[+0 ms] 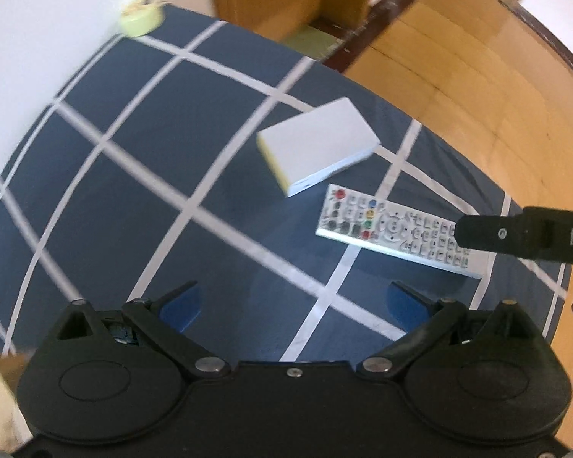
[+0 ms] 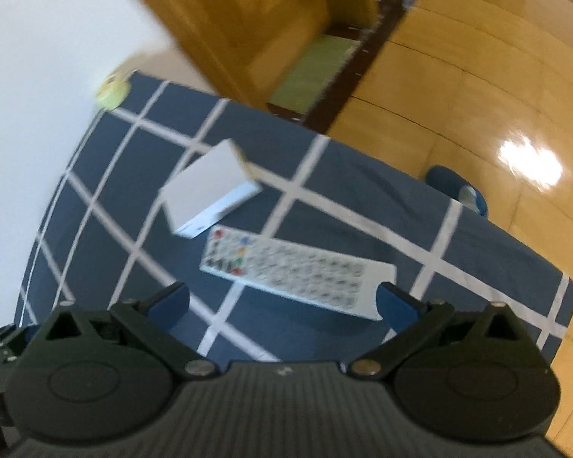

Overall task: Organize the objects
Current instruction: 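Move both tools toward the white TV remote beside the white box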

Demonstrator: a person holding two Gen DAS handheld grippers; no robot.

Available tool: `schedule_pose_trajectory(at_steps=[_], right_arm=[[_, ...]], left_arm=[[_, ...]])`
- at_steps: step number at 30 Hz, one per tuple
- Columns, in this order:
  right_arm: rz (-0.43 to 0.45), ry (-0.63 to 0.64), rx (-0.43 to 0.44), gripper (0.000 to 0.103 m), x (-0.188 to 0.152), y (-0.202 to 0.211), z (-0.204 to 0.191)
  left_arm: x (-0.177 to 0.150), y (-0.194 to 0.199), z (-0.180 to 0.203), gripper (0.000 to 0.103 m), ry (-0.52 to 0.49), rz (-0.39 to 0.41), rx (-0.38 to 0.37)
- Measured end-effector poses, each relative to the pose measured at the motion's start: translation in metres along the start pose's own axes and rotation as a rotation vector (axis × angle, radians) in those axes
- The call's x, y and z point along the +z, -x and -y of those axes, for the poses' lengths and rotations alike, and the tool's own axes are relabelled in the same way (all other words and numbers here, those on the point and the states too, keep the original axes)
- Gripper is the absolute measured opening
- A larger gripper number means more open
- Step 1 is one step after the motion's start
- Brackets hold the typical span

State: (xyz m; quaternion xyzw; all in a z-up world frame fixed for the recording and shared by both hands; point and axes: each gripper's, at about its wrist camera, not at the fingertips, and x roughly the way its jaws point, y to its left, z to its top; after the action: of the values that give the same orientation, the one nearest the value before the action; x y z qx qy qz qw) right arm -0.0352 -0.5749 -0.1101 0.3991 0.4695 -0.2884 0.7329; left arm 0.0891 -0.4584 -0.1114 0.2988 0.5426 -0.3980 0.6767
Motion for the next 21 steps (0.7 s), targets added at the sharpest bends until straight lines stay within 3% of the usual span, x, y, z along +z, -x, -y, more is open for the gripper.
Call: schedule_pose_trajectory(at_steps=[9,21], right_arm=[[-0.022,-0.15,-0.049,0.103,0.005,-0.032,0.032],[-0.083,-0.212,-0.06,0.103,0.004,-0.069,0.041]], left_arm=[[0.027,-0.05,0.018,0.103,-0.133,-0.068,-0.063],[0.042,-0.088,0.03,0.103,-0.215,-0.11,-0.164]])
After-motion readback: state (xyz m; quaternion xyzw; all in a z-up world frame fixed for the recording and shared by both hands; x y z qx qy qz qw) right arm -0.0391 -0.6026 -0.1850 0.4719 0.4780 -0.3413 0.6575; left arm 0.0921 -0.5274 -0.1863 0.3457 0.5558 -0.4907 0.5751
